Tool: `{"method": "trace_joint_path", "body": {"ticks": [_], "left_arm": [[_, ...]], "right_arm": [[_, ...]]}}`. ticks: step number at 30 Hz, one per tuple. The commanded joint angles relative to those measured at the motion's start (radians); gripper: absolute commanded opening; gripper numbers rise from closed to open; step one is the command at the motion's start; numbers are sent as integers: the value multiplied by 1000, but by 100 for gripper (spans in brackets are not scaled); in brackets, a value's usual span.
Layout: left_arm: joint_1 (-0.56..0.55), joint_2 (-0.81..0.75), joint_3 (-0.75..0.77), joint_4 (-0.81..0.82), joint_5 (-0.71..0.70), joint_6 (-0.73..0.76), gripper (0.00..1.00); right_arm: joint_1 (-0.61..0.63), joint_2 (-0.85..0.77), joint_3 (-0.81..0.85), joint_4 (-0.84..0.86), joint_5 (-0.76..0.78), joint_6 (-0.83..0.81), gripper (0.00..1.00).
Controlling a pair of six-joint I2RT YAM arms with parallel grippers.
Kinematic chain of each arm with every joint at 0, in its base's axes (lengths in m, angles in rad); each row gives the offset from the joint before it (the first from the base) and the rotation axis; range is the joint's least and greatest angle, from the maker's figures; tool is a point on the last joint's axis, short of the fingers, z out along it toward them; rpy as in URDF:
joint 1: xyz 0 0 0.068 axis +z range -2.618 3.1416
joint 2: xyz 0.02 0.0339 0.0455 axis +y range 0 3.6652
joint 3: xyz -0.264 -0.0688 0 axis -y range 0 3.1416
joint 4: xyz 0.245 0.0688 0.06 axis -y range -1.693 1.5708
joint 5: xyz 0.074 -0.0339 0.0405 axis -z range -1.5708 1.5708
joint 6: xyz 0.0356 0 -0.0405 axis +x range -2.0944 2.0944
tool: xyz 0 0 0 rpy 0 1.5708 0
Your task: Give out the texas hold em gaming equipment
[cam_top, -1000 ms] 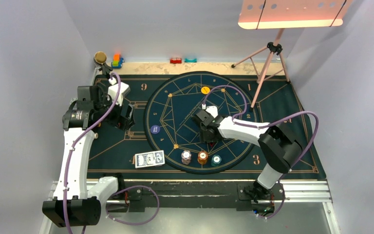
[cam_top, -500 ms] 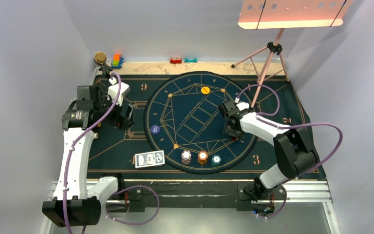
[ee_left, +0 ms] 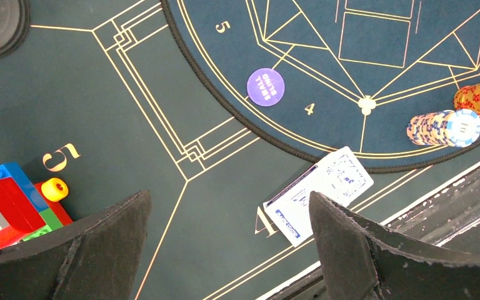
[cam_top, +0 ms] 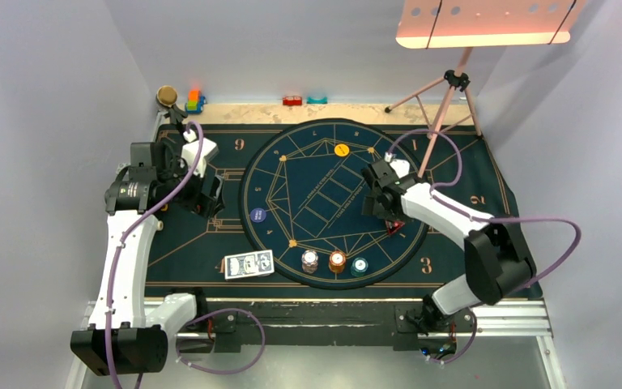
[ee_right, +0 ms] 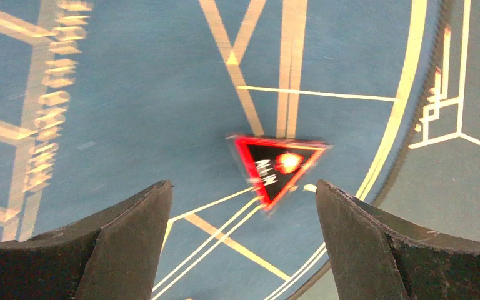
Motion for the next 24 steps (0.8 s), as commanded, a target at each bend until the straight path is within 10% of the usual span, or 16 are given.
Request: {"method": "trace_joint_path", "body": {"ticks": [1,24], "left_arm": [[5,1,-2,-18,31,17,100],[5,-6,-23,3,19,-29,100]], "right_arm": [[151,-123,155,7,-20,-109,90],[676,62,276,45,-240,-273,92]]}}
